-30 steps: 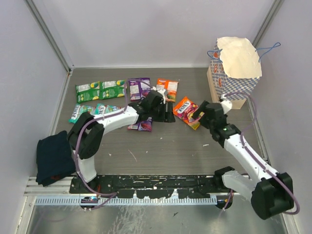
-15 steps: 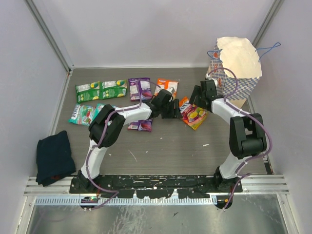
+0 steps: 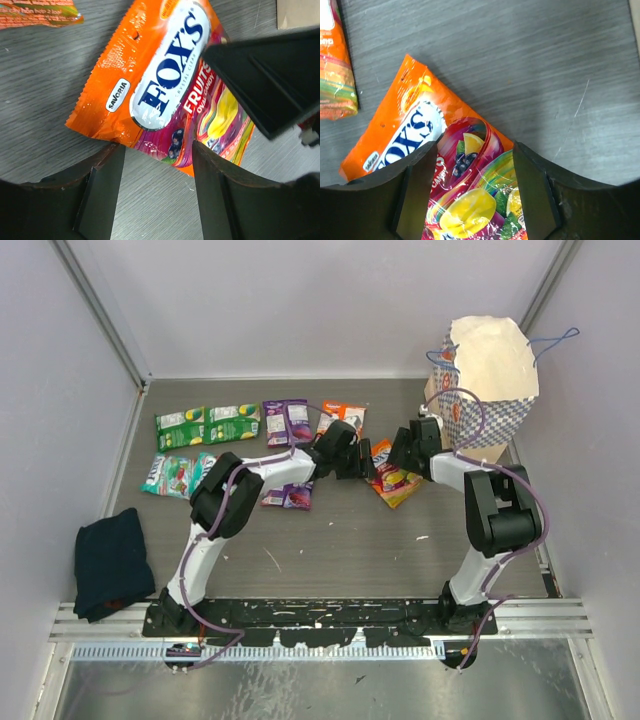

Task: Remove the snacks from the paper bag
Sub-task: Adjust the snack at the center of the board.

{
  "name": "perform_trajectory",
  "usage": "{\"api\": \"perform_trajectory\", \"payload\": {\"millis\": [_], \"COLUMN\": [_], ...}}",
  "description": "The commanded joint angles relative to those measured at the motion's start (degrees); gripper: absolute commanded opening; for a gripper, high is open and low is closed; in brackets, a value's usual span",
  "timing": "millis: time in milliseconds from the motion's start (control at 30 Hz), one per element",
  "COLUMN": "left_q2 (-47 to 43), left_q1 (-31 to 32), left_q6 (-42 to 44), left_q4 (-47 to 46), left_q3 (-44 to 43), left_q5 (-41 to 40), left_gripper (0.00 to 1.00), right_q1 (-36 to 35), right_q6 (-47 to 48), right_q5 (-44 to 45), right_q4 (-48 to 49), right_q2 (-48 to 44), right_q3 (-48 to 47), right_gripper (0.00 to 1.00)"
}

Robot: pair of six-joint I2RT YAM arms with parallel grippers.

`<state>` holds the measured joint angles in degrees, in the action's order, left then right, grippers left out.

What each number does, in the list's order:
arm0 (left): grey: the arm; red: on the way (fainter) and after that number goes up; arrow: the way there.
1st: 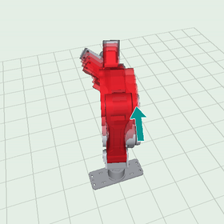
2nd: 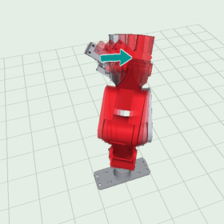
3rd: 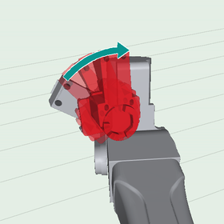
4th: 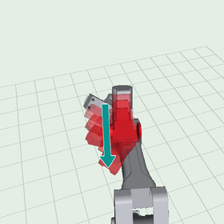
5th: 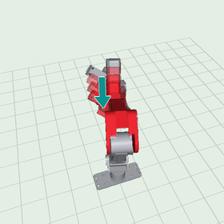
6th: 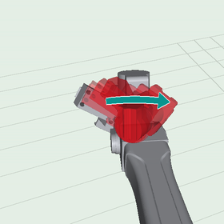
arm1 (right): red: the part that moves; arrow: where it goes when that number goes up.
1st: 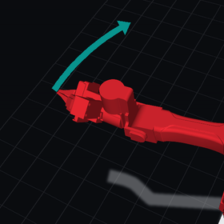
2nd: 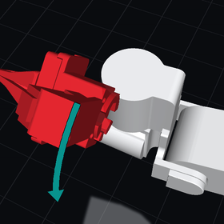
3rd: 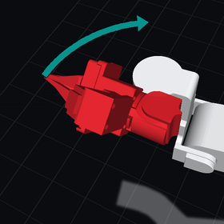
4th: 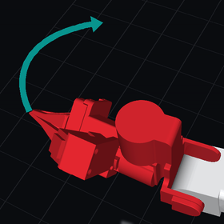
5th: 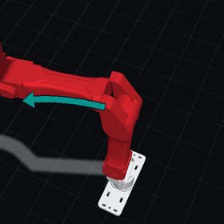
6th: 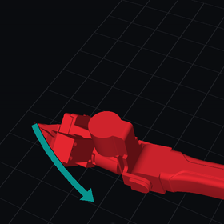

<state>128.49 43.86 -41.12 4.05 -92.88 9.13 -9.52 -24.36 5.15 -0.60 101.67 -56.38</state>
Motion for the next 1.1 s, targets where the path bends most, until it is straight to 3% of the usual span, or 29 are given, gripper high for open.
{"api": "perform_trajectory", "payload": {"millis": [0, 333, 467, 600, 733, 867, 1067], "left_q2": [0.16, -0.47, -3.83, -9.95, -13.13, -13.53, -8.43], "left_q1": [-1.58, -2.37, -2.41, -3.40, -8.00, -13.25, -17.50], "left_q6": [-0.25, -0.89, -0.20, 6.04, 9.02, 11.21, 14.50], "left_q4": [-2.26, -2.53, -2.38, 3.33, 8.09, 11.66, 16.35], "left_q3": [-1.73, -1.16, 0.93, 0.53, -1.20, -3.05, -10.14], "left_q5": [0.93, 1.60, 1.72, -3.99, -2.93, -2.28, -4.79], "left_gripper": [0.58, 0.58, 0.57, 0.63, 0.67, 0.67, 0.59], "right_q1": [-1.76, -5.76, -6.81, -10.32, -10.72, -10.78, -10.57], "right_q6": [-2.61, -3.90, -2.60, -0.22, 0.28, 0.19, 1.28], "right_q5": [-3.64, -1.02, 2.25, 9.21, 6.70, 1.22, -2.24], "right_q4": [0.51, -2.50, -5.18, -8.16, -8.08, -7.44, -11.05], "right_q2": [-6.48, -18.58, -20.92, -22.09, -16.40, -5.33, 11.79], "right_q3": [5.36, 14.22, 11.40, 3.24, -6.16, -16.95, -33.42], "right_gripper": [0.67, 0.67, 0.70, 0.80, 0.82, 0.78, 0.72]}}
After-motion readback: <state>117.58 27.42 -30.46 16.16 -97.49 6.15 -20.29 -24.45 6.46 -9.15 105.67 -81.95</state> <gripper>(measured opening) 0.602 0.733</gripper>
